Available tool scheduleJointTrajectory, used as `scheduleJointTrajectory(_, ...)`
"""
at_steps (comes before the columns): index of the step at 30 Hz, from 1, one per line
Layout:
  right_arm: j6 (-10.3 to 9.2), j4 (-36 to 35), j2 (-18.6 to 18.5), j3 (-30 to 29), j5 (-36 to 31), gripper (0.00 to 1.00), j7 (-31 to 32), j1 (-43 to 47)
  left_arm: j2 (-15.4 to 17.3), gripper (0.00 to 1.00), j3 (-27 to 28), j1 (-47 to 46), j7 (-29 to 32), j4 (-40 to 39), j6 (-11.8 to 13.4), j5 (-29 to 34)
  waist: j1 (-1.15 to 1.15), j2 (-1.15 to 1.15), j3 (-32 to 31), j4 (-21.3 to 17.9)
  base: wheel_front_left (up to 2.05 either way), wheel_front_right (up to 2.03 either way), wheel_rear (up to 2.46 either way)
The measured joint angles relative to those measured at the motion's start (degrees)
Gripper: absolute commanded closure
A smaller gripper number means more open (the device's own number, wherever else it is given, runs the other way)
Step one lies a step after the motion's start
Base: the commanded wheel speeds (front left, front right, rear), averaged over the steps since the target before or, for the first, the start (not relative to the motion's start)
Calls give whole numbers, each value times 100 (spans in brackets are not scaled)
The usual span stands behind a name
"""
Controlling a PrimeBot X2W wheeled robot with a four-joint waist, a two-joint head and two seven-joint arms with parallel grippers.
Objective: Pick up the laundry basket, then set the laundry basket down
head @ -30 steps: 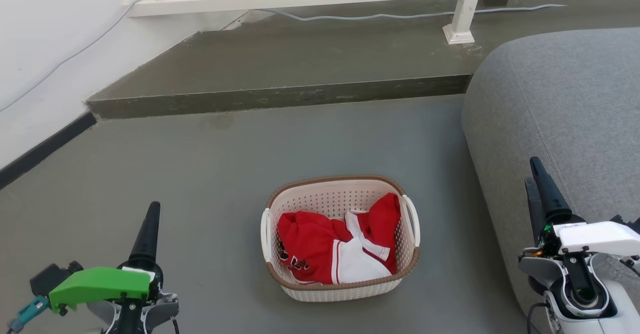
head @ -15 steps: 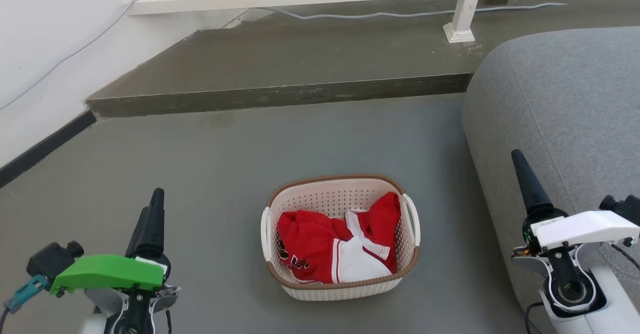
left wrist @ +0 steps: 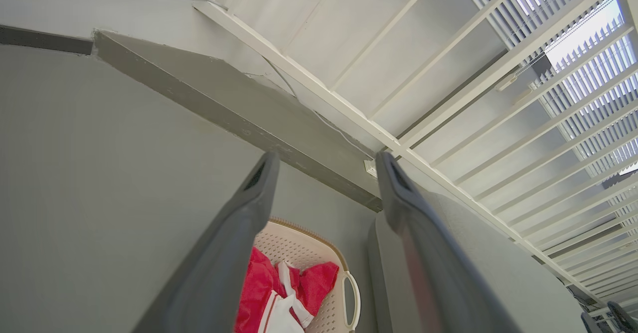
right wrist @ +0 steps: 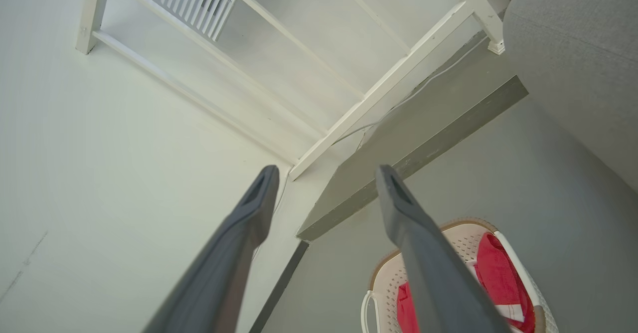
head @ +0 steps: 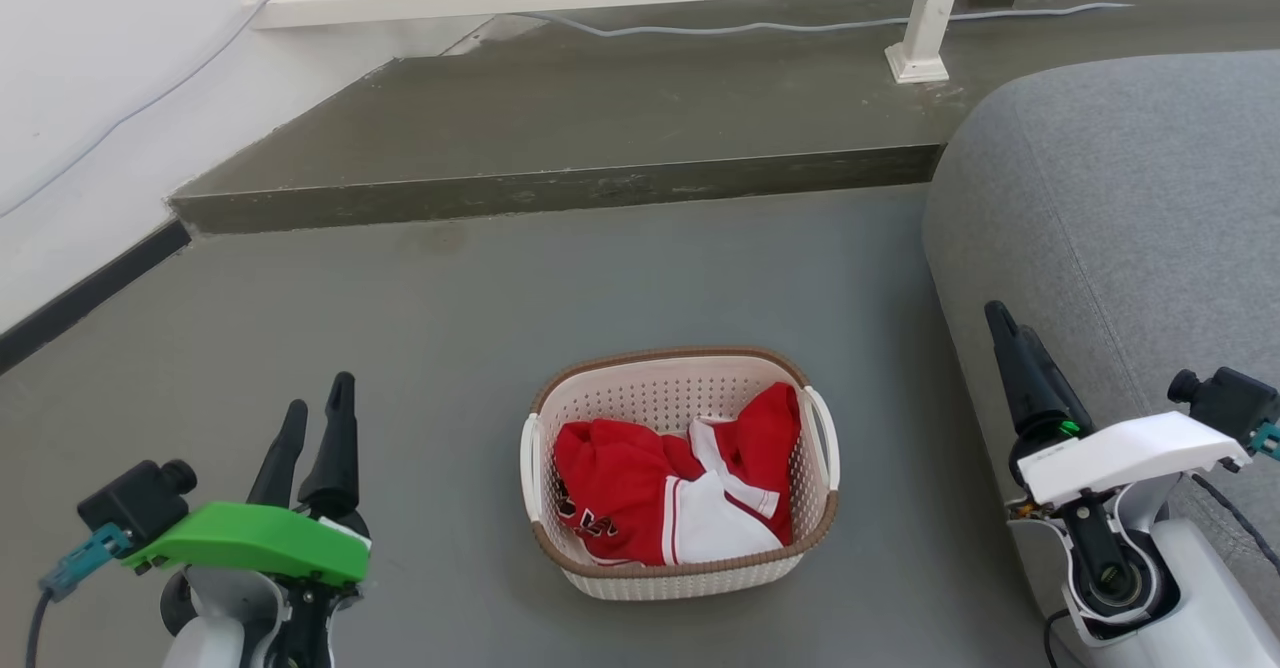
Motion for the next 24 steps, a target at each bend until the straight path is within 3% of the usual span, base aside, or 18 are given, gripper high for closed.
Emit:
scheduleJointTrajectory(13, -9, 8, -19, 199, -857, 0, -246, -131, -46, 0, -235, -40, -222, -65, 91, 1013, 0, 0, 31, -18, 0, 0, 0)
scheduleJointTrajectory(24, -167, 53, -102, 382, -1680, 0, -428, -226, -91, 0, -344, -71, -417, -153, 100, 1842, 0, 0, 31, -11, 0, 0, 0)
